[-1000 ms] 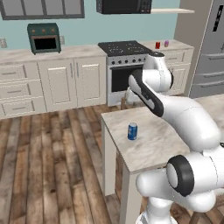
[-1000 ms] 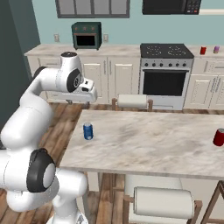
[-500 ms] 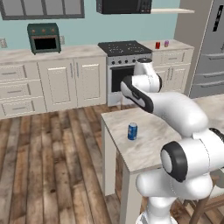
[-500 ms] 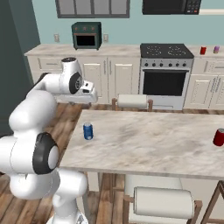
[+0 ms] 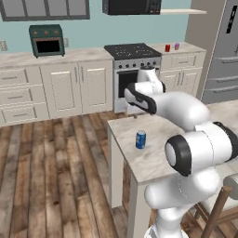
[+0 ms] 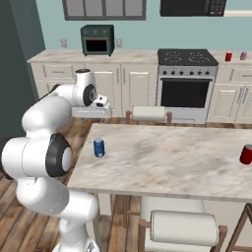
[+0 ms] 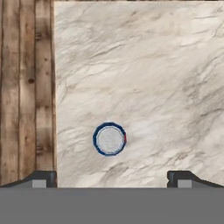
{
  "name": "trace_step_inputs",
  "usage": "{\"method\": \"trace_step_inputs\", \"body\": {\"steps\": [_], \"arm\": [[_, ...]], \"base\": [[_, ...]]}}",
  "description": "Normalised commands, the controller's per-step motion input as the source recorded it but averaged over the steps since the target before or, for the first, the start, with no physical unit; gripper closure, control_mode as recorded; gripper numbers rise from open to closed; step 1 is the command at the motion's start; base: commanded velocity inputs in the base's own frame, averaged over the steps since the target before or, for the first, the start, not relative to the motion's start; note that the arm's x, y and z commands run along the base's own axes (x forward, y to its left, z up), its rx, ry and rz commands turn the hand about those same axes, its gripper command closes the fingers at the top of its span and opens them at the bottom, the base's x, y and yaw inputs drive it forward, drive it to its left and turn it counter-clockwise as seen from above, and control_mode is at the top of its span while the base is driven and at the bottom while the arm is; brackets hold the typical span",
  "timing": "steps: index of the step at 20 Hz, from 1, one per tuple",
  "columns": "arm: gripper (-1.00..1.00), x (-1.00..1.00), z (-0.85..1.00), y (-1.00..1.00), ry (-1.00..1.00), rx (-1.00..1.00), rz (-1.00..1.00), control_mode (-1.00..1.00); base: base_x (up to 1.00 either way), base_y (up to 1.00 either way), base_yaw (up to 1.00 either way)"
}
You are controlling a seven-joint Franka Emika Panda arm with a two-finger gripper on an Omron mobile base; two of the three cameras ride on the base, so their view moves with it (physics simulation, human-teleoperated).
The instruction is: Four empty soda cans are scattered around the kitchen. Gather all the cans and cluster them next to the stove for recycling.
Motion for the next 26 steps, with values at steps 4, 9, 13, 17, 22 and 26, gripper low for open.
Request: {"method": "trace_step_inputs", "body": {"steps": [4, 9, 13, 17, 22, 26], "arm": [[-1.00, 0.10, -0.23, 0.04, 0.09, 0.00, 0.00, -1.00], [-1.00, 0.06, -0.27, 0.00, 0.05, 0.00, 0.00, -1.00], [-1.00, 0.03, -0.26, 0.00, 0.03, 0.00, 0.00, -1.00], [-1.00, 0.06, -0.29, 0.00, 0.01, 0.00, 0.00, -1.00], [-1.00, 0.05, -0.26, -0.04, 0.01, 0.01, 0.02, -1.00], [-1.00, 0.00, -0.22, -0.03, 0.07, 0.02, 0.00, -1.00]], "base": [[0.00, 0.00, 0.00], [0.00, 0.00, 0.00], [0.00, 0.00, 0.00], [0.00, 0.00, 0.00], [0.00, 0.00, 0.00], [0.00, 0.00, 0.00]]}}
